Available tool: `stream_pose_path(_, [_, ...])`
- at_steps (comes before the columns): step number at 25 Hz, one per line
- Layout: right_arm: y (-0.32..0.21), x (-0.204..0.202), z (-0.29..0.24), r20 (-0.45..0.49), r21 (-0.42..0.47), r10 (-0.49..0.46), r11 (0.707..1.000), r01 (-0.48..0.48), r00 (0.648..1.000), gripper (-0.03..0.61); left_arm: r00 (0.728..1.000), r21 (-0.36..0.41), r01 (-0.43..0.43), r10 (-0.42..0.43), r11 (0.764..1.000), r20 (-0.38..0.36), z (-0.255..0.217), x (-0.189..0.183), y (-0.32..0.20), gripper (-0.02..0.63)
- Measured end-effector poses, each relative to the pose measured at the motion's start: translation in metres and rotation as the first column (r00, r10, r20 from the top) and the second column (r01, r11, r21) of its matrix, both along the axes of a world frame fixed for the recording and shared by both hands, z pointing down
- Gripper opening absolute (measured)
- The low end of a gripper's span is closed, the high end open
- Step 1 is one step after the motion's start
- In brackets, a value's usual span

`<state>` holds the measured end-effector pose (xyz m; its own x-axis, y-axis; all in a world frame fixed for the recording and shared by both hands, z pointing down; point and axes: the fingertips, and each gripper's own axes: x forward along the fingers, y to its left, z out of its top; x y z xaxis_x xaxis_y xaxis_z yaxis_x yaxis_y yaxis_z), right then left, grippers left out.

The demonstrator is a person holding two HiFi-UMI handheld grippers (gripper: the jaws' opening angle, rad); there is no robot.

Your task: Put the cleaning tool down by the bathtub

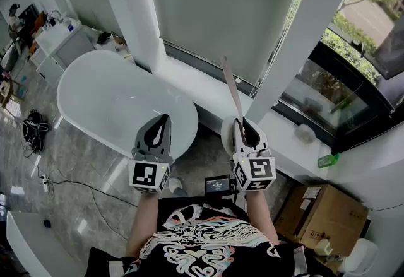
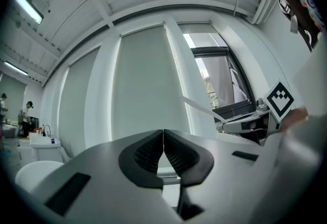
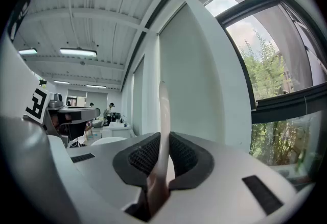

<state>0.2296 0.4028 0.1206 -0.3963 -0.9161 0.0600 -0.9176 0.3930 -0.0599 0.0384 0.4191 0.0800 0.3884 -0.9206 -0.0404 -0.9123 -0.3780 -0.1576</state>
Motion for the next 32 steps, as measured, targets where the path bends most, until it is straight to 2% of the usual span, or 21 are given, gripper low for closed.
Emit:
stream_pose_path(8, [-0.002, 0.012, -0.002, -0.022, 0.017, -0.008, 1.000, 0.008, 1.000, 0.067, 1.000, -0.001, 0.010, -0.010, 1.000, 0.023, 0.001, 0.008, -0.005, 0.017])
stream_pose_path(16, [-0.006, 0.021, 0.003, 0.003, 0.004, -0.016, 1.000, 0.016, 1.000, 0.068, 0.998, -0.002, 0.047, -0.047, 0.999, 0.033, 0.004, 0.010, -0.006, 0.017])
stream_pose_path(21, [-0.010, 0.024, 0.008, 0.000, -0.004, -0.021, 1.000, 0.021, 1.000, 0.068, 0.999, -0.030, 0.033, -0.032, 0.999, 0.030, 0.008, 0.011, -0.015, 0.017])
stream_pose_path(27, [-0.025, 0.028, 0.015, -0.009, -0.020, -0.021, 1.000, 0.021, 1.000, 0.069, 0.999, -0.046, 0.036, -0.035, 0.998, 0.030, 0.015, 0.011, -0.038, 0.017])
stream_pose_path(32, [-0.052, 0.034, 0.024, -0.028, -0.036, 0.017, 0.999, -0.018, 0.999, 0.069, 1.000, -0.060, 0.018, -0.017, 0.998, 0.024, 0.022, 0.011, -0.069, 0.017])
